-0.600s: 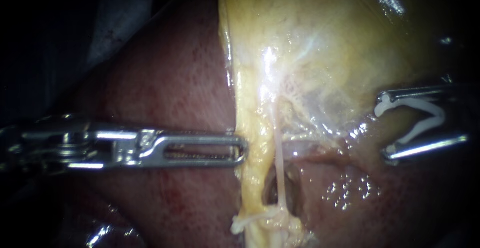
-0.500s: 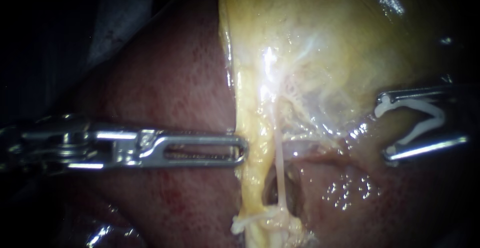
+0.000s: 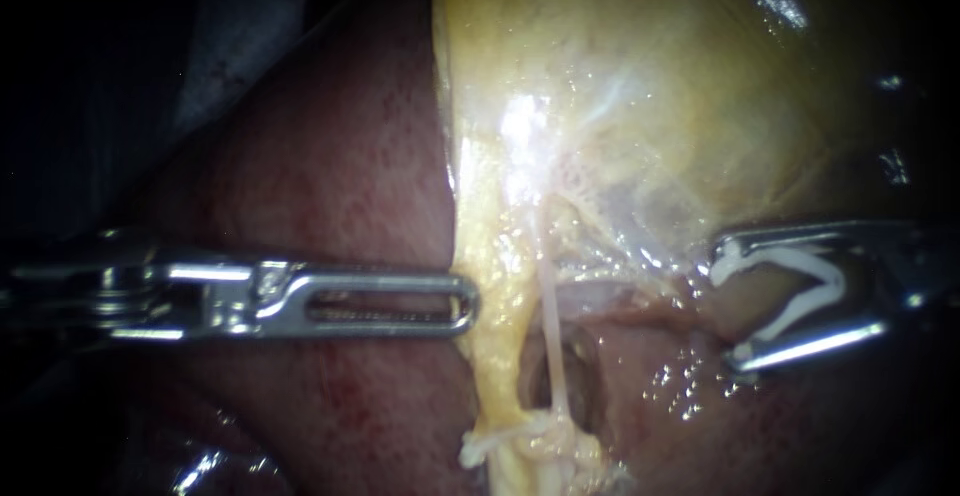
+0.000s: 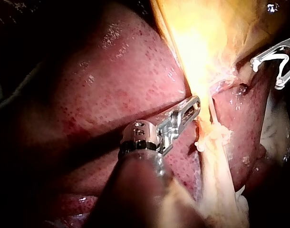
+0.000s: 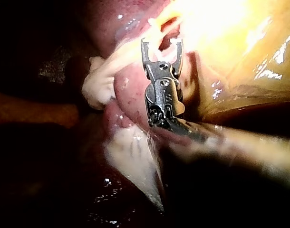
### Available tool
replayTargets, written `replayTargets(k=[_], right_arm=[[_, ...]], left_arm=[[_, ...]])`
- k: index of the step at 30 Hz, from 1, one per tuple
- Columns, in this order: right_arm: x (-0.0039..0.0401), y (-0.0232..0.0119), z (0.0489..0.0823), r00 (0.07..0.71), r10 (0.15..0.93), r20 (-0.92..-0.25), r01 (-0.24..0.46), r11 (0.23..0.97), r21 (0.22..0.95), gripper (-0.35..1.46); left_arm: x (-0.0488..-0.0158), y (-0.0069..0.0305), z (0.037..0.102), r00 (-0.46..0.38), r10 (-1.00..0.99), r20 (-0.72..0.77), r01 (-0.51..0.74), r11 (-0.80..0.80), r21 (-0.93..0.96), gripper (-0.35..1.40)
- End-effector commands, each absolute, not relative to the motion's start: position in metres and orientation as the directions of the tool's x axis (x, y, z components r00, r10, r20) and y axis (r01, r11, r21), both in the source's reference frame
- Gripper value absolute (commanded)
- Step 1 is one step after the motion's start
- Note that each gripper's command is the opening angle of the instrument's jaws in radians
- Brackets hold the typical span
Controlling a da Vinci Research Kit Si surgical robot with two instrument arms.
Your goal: Clipping second clip left tube
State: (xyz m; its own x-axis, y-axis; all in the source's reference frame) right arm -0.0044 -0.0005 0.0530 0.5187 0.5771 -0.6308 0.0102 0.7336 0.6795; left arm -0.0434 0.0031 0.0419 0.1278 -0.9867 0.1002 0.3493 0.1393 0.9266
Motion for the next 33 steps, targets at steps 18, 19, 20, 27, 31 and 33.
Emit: replayTargets(k=[18,19,20,27,31,33], right_arm=[[0.0031,-0.0054,0.0576,0.543,0.606,-0.582,0.048,0.669,0.742,0.55],[0.0035,-0.0056,0.0578,0.544,0.607,-0.580,0.050,0.666,0.744,0.55],[0.0038,-0.0057,0.0580,0.545,0.603,-0.582,0.055,0.667,0.743,0.55],[0.0061,-0.0065,0.0597,0.551,0.595,-0.585,0.072,0.664,0.744,0.53],[0.0067,-0.0069,0.0609,0.555,0.588,-0.589,0.087,0.663,0.744,0.53],[0.0068,-0.0070,0.0614,0.556,0.583,-0.593,0.095,0.664,0.742,0.53]], left_arm=[[-0.0415,0.0024,0.0391,0.128,-0.987,0.092,0.344,0.132,0.930,-0.35],[-0.0415,0.0024,0.0390,0.129,-0.987,0.092,0.344,0.131,0.930,-0.35],[-0.0415,0.0024,0.0389,0.129,-0.987,0.092,0.344,0.131,0.930,-0.35],[-0.0414,0.0022,0.0382,0.129,-0.987,0.091,0.343,0.131,0.930,-0.35],[-0.0414,0.0022,0.0382,0.129,-0.987,0.091,0.343,0.131,0.930,-0.35],[-0.0413,0.0021,0.0382,0.129,-0.987,0.091,0.343,0.131,0.930,-0.35]])
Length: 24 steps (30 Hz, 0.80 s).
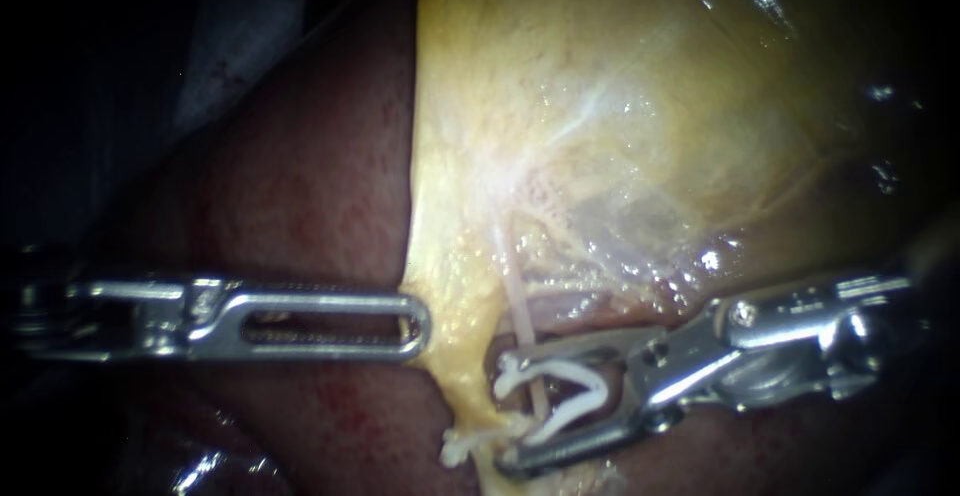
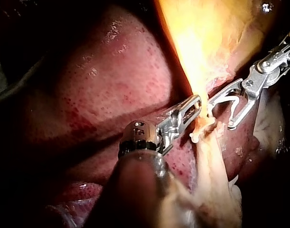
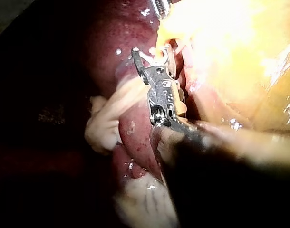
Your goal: Clipping second clip left tube
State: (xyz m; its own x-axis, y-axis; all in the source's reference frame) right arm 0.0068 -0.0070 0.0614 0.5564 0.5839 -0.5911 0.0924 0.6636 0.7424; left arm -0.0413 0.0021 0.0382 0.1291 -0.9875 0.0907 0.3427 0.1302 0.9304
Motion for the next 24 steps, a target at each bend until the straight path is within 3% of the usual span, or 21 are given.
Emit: replayTargets(k=[1,24], right_arm=[[0.0069,-0.0071,0.0618,0.558,0.583,-0.591,0.096,0.662,0.744,0.52],[0.0103,-0.0084,0.0653,0.588,0.572,-0.572,0.098,0.651,0.753,0.49]], left_arm=[[-0.0413,0.0021,0.0382,0.130,-0.987,0.091,0.342,0.131,0.930,-0.35],[-0.0415,0.0021,0.0379,0.129,-0.987,0.091,0.342,0.130,0.930,-0.35]])
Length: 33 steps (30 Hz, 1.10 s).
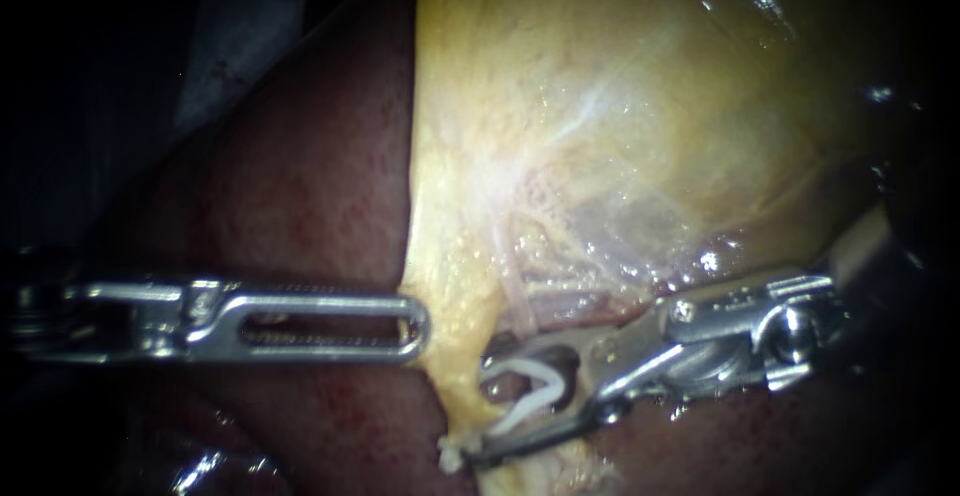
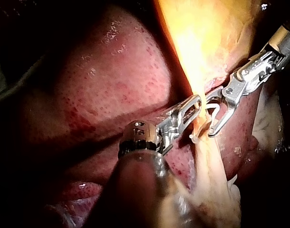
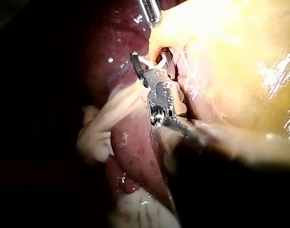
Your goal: Clipping second clip left tube
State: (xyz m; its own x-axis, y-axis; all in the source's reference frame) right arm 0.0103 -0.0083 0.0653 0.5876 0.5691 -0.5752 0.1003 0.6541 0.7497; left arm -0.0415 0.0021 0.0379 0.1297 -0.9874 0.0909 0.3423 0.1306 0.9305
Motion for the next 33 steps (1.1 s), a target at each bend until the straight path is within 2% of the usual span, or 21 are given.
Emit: replayTargets(k=[1,9,33], right_arm=[[0.0106,-0.0087,0.0655,0.591,0.573,-0.567,0.101,0.645,0.757,0.48],[0.0122,-0.0100,0.0668,0.610,0.575,-0.545,0.113,0.617,0.778,0.44],[0.0120,-0.0092,0.0672,0.611,0.605,-0.511,0.078,0.596,0.799,0.34]], left_arm=[[-0.0415,0.0021,0.0379,0.129,-0.987,0.091,0.343,0.130,0.930,-0.35],[-0.0416,0.0021,0.0379,0.129,-0.987,0.091,0.343,0.130,0.930,-0.35],[-0.0417,0.0020,0.0381,0.129,-0.987,0.092,0.344,0.131,0.930,-0.35]])
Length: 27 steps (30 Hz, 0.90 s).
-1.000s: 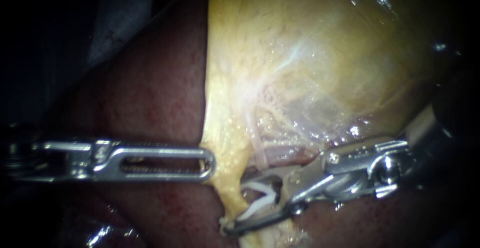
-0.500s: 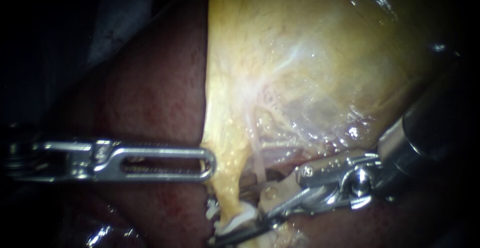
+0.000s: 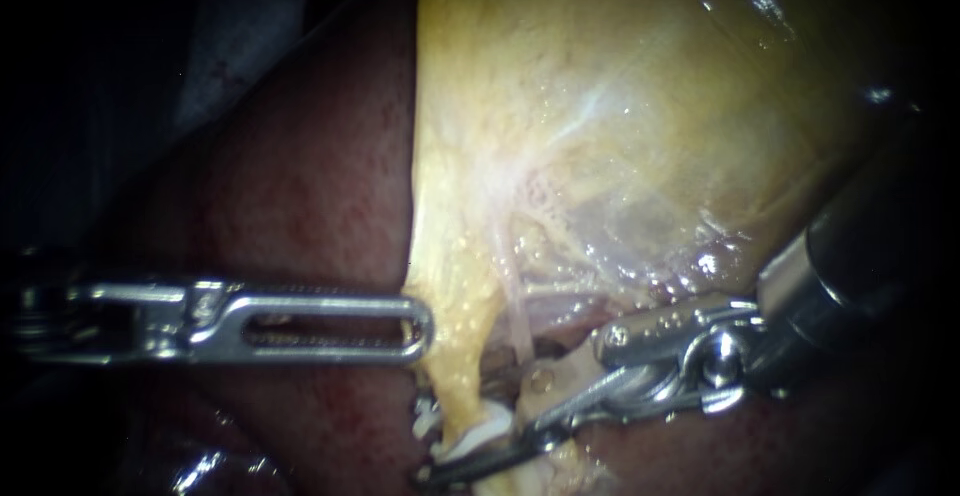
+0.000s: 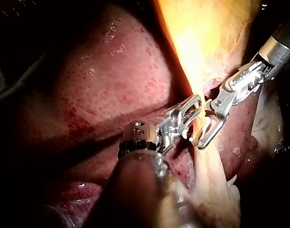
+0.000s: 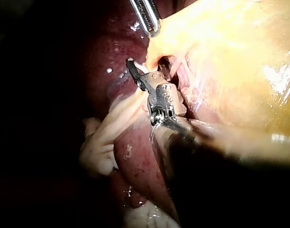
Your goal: Clipping second clip left tube
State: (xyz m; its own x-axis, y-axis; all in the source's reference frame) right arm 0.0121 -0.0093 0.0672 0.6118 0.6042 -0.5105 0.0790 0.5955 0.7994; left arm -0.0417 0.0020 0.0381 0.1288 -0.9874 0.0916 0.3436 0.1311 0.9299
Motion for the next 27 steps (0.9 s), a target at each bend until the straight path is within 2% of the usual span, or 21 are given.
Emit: replayTargets(k=[1,5,7,12,15,27], right_arm=[[0.0120,-0.0092,0.0672,0.612,0.608,-0.506,0.074,0.593,0.802,0.34],[0.0119,-0.0087,0.0672,0.608,0.619,-0.497,0.058,0.589,0.806,0.27],[0.0116,-0.0086,0.0673,0.612,0.638,-0.467,0.036,0.568,0.822,0.06],[0.0116,-0.0083,0.0676,0.635,0.626,-0.453,0.019,0.573,0.819,-0.22],[0.0116,-0.0085,0.0678,0.640,0.622,-0.451,0.020,0.574,0.819,-0.32],[0.0116,-0.0085,0.0678,0.641,0.620,-0.451,0.022,0.573,0.819,-0.35]], left_arm=[[-0.0417,0.0020,0.0381,0.129,-0.987,0.092,0.344,0.131,0.930,-0.35],[-0.0418,0.0020,0.0381,0.129,-0.987,0.092,0.344,0.131,0.930,-0.35],[-0.0418,0.0019,0.0382,0.129,-0.987,0.092,0.344,0.132,0.930,-0.35],[-0.0418,0.0020,0.0382,0.129,-0.987,0.092,0.344,0.132,0.930,-0.35],[-0.0418,0.0020,0.0382,0.129,-0.987,0.092,0.344,0.132,0.930,-0.35],[-0.0419,0.0020,0.0382,0.128,-0.987,0.092,0.344,0.132,0.930,-0.35]])
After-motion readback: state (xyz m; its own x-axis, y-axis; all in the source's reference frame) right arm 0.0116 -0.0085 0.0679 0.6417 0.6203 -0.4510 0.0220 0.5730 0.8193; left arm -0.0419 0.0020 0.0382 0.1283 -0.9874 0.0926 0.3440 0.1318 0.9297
